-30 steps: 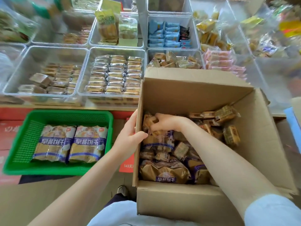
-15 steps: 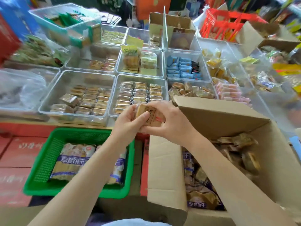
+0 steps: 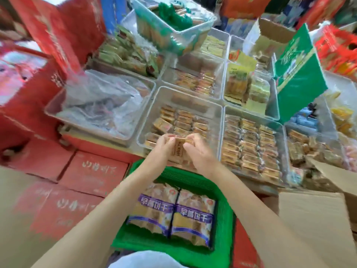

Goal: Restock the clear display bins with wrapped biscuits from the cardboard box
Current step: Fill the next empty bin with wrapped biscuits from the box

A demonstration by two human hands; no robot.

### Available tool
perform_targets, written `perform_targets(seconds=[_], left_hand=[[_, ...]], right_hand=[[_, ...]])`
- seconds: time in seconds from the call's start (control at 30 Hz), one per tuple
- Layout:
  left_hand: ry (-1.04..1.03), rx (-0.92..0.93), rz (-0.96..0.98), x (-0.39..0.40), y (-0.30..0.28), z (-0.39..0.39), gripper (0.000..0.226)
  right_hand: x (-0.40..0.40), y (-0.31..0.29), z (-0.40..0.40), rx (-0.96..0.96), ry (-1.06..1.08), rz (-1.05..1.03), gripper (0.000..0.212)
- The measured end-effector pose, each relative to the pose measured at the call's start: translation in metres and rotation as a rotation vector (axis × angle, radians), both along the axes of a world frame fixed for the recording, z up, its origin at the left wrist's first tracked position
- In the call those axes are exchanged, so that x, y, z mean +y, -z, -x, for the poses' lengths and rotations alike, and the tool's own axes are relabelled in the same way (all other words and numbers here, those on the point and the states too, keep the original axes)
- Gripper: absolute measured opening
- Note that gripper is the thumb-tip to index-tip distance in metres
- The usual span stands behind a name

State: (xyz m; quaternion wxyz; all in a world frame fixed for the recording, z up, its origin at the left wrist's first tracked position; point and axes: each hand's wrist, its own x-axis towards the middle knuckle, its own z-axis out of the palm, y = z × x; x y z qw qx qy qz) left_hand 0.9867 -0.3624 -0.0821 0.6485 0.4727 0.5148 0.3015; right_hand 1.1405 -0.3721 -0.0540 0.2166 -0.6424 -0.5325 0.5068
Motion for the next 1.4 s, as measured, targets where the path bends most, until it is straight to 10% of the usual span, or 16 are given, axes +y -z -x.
perform_targets(seconds=[0.23, 0.5, 0.7, 0.9, 1.2, 1.4], left_hand=[[0.186, 0.851, -0.53, 0.069, 0.08, 0.077, 0.06], [0.262, 0.886, -0.574, 0.087, 0.112, 0.077, 0.07], [0.491, 1.034, -0.609, 0.107, 0.116, 0.069, 0.055], [0.453, 1.076, -0.639, 0.107, 0.121, 0.069, 0.054], [0.441, 1.074, -0.697, 0.107, 0.124, 0.069, 0.051], [0.384, 1.087, -0.695, 0.105, 0.126, 0.066, 0.064]], right_hand=[[0.074, 0.042, 0.011, -0.204, 0.206, -0.121, 0.024], [0.12, 0.107, 0.039, -0.357, -0.035, -0.025, 0.043], [0.151, 0.126, 0.028, -0.289, 0.014, 0.07, 0.018], [0.175, 0.143, 0.034, -0.475, 0.063, 0.261, 0.06], [0.174, 0.111, 0.025, -0.464, -0.077, 0.038, 0.027], [0.151, 0.117, 0.041, -0.476, -0.122, 0.102, 0.047]])
